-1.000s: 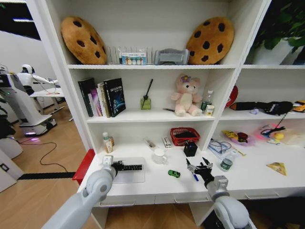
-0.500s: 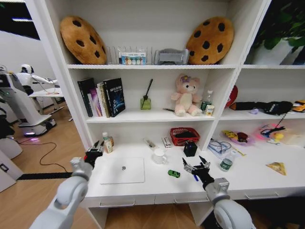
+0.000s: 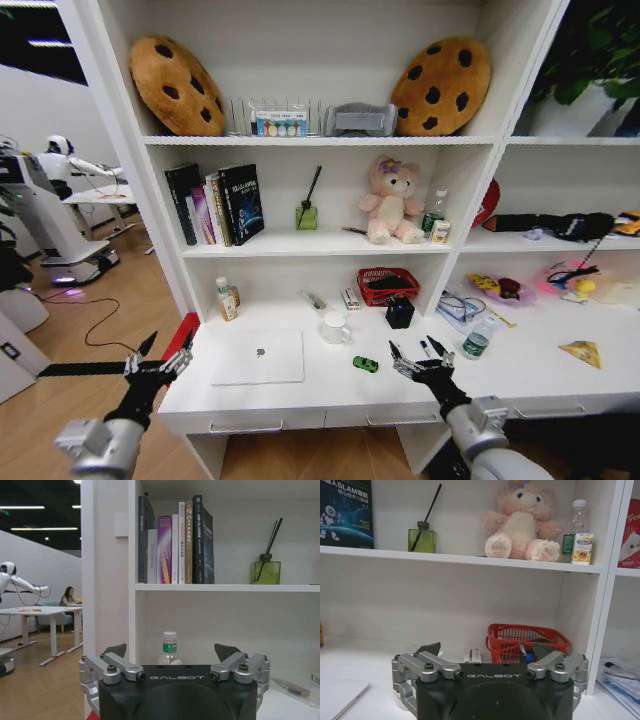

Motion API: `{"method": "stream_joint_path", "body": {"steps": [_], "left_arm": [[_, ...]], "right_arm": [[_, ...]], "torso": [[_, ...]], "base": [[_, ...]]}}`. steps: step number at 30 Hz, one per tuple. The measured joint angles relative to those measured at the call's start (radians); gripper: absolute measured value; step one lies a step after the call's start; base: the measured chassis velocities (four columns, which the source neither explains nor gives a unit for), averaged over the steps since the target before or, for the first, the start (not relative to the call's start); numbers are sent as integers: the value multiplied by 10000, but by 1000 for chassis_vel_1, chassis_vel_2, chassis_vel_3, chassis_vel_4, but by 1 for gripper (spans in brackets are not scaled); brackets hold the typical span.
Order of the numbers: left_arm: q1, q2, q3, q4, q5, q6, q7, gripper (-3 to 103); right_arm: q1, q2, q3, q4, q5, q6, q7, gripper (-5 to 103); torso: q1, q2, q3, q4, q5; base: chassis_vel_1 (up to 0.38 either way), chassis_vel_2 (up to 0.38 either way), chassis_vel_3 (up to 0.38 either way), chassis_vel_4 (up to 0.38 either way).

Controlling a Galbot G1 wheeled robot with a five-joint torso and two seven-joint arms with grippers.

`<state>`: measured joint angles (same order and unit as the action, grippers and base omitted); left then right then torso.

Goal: Organize the objects on the table.

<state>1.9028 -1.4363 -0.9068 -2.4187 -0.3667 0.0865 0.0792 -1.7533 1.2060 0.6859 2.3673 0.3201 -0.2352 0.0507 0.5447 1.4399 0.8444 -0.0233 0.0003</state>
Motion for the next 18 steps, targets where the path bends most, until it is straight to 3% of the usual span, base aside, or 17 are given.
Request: {"method": "stream_joint_path", "body": {"steps": [10, 14, 18], "left_arm": [[-196, -124, 332, 214, -76, -57, -47, 100], [-757, 160, 341, 247, -245, 462, -301, 100], [-827, 199, 353, 274, -255, 579, -352, 100]], "right_arm": [[220, -103, -124, 370, 185, -194, 194, 100], [352, -133, -167, 235, 76, -228, 211, 100], [361, -90, -166, 141, 10, -180, 209, 100]], "torso": [[1, 0, 0, -1, -4], [3, -1, 2, -3, -3], [3, -2, 2, -3, -3]], "base": [[0, 0, 0, 0], [0, 0, 0, 0], [0, 0, 0, 0]]}}
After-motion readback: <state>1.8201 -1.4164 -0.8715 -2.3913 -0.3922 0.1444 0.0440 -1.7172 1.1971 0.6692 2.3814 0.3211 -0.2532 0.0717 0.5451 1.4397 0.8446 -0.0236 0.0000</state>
